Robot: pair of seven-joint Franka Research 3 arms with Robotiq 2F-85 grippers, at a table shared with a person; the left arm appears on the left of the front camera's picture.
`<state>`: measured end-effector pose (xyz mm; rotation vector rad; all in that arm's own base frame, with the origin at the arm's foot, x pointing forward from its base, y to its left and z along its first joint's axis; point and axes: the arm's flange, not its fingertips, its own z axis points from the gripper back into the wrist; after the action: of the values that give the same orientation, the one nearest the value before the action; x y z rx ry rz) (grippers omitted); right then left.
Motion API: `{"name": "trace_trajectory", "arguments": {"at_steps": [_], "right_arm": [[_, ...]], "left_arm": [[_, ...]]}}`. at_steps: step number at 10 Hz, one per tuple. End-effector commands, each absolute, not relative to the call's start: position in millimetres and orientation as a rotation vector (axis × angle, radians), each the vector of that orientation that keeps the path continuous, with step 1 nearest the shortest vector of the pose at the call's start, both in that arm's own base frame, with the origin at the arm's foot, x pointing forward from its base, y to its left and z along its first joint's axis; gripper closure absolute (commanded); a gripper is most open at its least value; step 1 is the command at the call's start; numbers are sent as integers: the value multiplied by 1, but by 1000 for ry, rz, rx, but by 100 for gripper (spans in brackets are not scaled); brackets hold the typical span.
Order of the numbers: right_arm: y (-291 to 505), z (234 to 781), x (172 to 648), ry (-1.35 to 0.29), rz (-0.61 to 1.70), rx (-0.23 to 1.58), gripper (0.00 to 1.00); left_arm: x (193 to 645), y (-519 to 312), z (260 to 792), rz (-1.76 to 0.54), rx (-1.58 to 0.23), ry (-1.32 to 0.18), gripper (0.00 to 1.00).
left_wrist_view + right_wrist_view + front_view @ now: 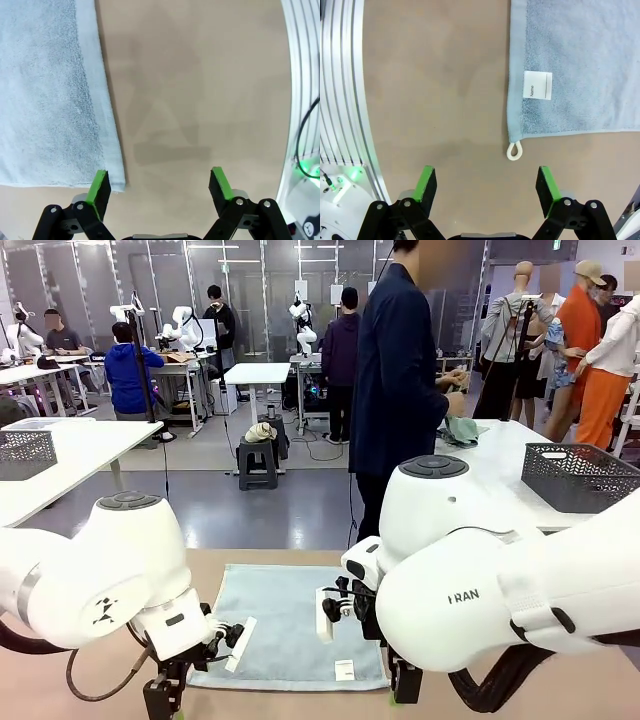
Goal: Fold the towels and place them in the basket.
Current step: When a person lays out a Towel with hook on the table, fold it in half twice.
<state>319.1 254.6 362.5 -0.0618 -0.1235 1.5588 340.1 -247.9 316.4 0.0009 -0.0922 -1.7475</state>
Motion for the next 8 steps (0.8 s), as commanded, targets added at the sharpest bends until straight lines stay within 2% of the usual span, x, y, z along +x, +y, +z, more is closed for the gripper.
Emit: {"name": "trace_trajectory", "arguments": {"at_steps": [1,8], "right_arm": [[253,345,328,-160,1534,-85,0],[244,283,352,-127,1513,-72,0]], "left_arm": [[344,-248,321,-1738,15,-99,0],[356,-240,303,-1713,37,-68,0]]}}
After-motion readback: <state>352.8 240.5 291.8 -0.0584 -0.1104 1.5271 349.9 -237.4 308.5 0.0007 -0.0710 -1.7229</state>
